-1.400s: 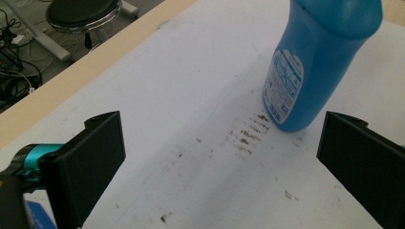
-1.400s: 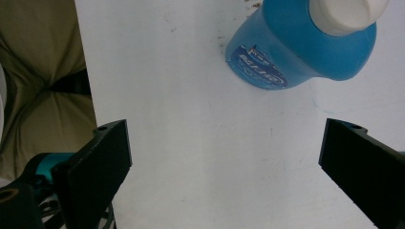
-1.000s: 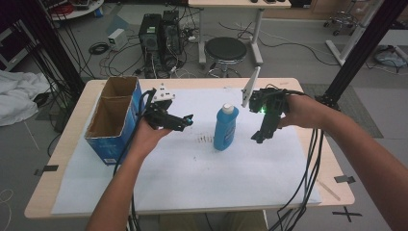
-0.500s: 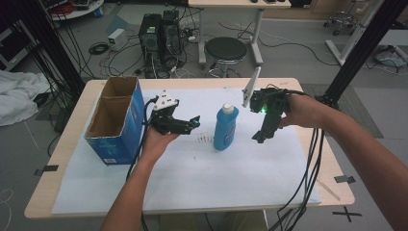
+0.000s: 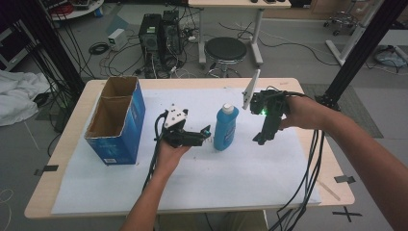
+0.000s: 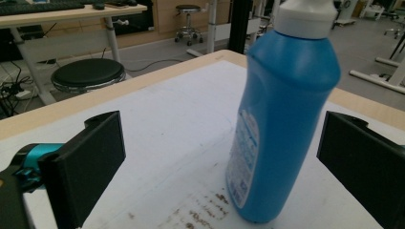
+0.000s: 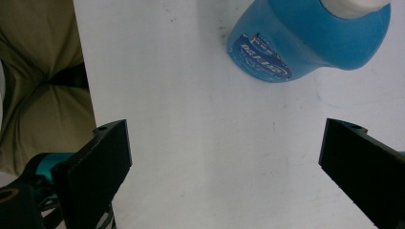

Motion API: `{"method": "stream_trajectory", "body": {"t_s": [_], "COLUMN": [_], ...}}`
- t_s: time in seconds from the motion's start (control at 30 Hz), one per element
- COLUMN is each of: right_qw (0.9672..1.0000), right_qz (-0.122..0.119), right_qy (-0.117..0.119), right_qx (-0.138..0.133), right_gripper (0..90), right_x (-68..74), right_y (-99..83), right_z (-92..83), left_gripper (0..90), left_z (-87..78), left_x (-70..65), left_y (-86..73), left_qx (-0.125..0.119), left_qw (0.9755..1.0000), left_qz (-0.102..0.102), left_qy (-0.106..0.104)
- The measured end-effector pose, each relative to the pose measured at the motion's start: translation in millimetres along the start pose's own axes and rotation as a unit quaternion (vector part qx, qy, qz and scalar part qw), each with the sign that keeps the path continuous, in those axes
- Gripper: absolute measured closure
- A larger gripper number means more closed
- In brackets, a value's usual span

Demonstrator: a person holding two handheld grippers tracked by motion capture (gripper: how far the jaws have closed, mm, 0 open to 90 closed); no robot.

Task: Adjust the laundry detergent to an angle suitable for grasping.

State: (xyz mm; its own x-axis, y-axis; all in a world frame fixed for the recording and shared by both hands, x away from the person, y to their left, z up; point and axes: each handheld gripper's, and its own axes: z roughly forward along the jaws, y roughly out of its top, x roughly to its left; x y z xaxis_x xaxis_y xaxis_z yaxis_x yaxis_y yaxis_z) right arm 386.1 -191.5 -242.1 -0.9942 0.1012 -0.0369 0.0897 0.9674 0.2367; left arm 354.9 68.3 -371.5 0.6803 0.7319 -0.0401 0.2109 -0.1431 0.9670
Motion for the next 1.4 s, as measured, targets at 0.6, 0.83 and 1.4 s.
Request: {"method": "stream_trajectory", "body": {"t_s": [0.6, 0.83, 1.4], "right_qw": [1.0000, 1.0000, 1.0000], "right_qz": [-0.003, -0.006, -0.004], "right_qy": [0.002, 0.003, -0.003], "right_qx": [0.001, 0.005, -0.004], "right_gripper": [2.8, 2.8, 2.8], "right_x": [1.6, 2.6, 4.0], "right_y": [-0.1, -2.7, -7.3], "right_z": [-0.9, -2.5, -4.5], "left_gripper": [2.4, 2.4, 2.4], "left_z": [15.8, 24.8, 49.7], "left_x": [-34.1, -41.6, -43.6], "left_y": [-13.7, -14.6, -18.6], "left_qx": [0.003, 0.002, -0.002], "left_qw": [0.9999, 1.0000, 0.9996], "left_qz": [0.001, 0.001, -0.008], "left_qy": [0.011, 0.006, 0.027]}}
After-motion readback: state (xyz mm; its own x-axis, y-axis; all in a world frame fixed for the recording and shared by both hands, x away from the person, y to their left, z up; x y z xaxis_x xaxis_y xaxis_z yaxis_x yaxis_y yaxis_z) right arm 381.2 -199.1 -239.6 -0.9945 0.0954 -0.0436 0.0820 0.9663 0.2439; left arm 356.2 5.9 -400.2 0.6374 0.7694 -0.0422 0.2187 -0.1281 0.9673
